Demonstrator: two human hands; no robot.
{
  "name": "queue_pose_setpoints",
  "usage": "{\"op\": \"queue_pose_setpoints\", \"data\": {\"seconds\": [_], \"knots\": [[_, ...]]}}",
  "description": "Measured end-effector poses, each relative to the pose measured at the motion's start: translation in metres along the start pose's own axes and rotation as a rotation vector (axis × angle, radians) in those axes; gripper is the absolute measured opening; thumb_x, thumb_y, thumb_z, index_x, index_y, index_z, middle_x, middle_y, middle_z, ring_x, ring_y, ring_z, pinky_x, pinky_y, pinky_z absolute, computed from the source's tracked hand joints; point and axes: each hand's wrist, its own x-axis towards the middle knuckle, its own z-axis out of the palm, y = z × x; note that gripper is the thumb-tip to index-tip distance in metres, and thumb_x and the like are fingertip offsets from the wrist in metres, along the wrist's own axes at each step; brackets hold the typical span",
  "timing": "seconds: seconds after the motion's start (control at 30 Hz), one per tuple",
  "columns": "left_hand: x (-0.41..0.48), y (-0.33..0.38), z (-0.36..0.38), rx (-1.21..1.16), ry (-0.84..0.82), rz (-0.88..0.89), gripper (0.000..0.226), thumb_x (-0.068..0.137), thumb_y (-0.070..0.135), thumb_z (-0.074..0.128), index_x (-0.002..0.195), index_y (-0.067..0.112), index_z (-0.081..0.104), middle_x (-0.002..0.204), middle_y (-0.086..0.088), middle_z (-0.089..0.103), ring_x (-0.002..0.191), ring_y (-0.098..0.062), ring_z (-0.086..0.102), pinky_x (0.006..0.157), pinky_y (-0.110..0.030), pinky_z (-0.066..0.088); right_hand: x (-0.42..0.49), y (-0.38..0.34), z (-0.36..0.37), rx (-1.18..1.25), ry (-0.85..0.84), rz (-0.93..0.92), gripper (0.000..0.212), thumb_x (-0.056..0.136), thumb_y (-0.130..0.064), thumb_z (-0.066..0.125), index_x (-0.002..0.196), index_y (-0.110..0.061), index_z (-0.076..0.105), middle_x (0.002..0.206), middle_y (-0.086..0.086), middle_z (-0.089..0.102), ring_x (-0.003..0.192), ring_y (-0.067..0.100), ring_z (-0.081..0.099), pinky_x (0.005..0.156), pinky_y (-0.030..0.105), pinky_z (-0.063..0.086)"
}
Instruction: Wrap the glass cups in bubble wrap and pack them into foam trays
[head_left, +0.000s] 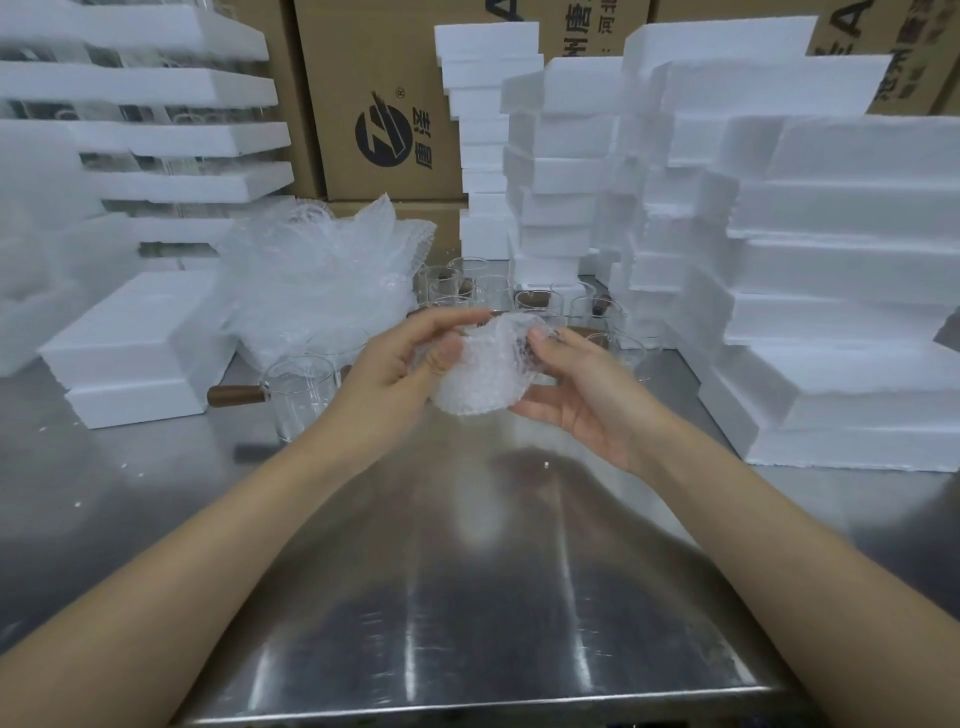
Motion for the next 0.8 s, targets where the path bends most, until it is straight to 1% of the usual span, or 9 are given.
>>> {"op": "queue_pose_setpoints", "data": {"seconds": [0.07,0.17,0.3,0.37,0.47,0.57,0.63,0.7,0.8], "knots": [[0.000,-0.003,0.000,0.020,-0.027,-0.017,0.028,0.099,0.029,0.046,0.124,0.036,0.055,0.105,0.022,0.064,0.106,0.001,0.057,0.090,-0.013,0.041,0.000,0.001,-0.001,-0.032,-0.001,0.006,0.035,0.098,-0.024,0.053,0.127,-0.005,0.053,0.128,0.014,0.061,0.101,0.034,0.068,0.083,0.040,0.058],[-0.001,-0.009,0.000,0.094,-0.046,-0.026,0.033,0.097,0.036,0.042,0.128,0.044,0.048,0.114,0.018,0.060,0.119,-0.009,0.051,0.102,-0.023,0.035,0.000,0.000,-0.002,-0.041,0.018,0.006,0.032,0.098,-0.022,0.052,0.125,-0.005,0.054,0.127,0.013,0.062,0.098,0.033,0.069,0.078,0.038,0.059],[0.002,-0.011,0.003,0.107,0.048,-0.033,0.049,0.092,0.055,0.039,0.139,0.042,0.034,0.126,0.026,0.033,0.118,0.018,0.034,0.093,0.002,0.027,0.000,-0.004,-0.001,0.077,0.100,-0.029,0.038,0.098,-0.021,0.053,0.129,0.002,0.050,0.126,0.018,0.060,0.096,0.033,0.070,0.073,0.035,0.060],[0.004,-0.012,0.005,0.058,0.093,-0.102,0.061,0.082,0.067,0.046,0.137,0.046,0.029,0.125,0.029,0.025,0.113,0.025,0.032,0.090,0.003,0.030,0.000,-0.006,-0.001,0.089,0.117,-0.039,0.039,0.098,-0.019,0.053,0.129,0.004,0.049,0.129,0.022,0.058,0.097,0.034,0.069,0.077,0.037,0.060],[0.003,-0.017,0.009,0.042,0.061,-0.169,0.063,0.070,0.071,0.060,0.126,0.051,0.038,0.126,0.032,0.031,0.114,0.021,0.039,0.104,-0.019,0.040,-0.001,-0.005,0.000,0.097,0.121,-0.031,0.038,0.098,-0.017,0.054,0.128,0.005,0.048,0.128,0.023,0.057,0.095,0.034,0.070,0.075,0.038,0.060],[0.001,-0.016,0.012,0.105,0.040,-0.146,0.049,0.073,0.061,0.064,0.116,0.041,0.052,0.126,0.017,0.045,0.120,0.001,0.049,0.103,-0.040,0.046,-0.002,-0.003,0.001,0.066,0.113,-0.020,0.035,0.096,-0.016,0.055,0.125,0.005,0.051,0.123,0.021,0.062,0.089,0.033,0.071,0.065,0.034,0.059],[-0.002,-0.015,0.013,0.167,-0.002,-0.129,0.050,0.080,0.055,0.061,0.121,0.027,0.054,0.134,0.012,0.043,0.129,-0.006,0.044,0.108,-0.043,0.040,-0.001,-0.001,0.000,0.037,0.119,-0.022,0.030,0.095,-0.014,0.057,0.119,0.004,0.053,0.118,0.020,0.064,0.086,0.032,0.072,0.063,0.032,0.058],[-0.005,-0.015,0.016,0.235,-0.047,-0.139,0.059,0.083,0.056,0.057,0.127,0.018,0.051,0.144,0.014,0.036,0.134,-0.002,0.036,0.112,-0.041,0.035,0.000,0.001,-0.002,-0.013,0.119,-0.038,0.020,0.094,-0.014,0.058,0.109,0.000,0.058,0.111,0.019,0.067,0.086,0.031,0.072,0.064,0.033,0.058],[-0.005,-0.011,0.018,0.247,0.020,-0.145,0.060,0.076,0.055,0.060,0.119,0.014,0.057,0.140,0.017,0.043,0.128,0.001,0.042,0.109,-0.038,0.039,-0.001,0.002,-0.001,-0.095,0.100,-0.086,0.012,0.094,-0.017,0.060,0.099,-0.006,0.063,0.097,0.011,0.073,0.083,0.028,0.073,0.063,0.031,0.058]]}}
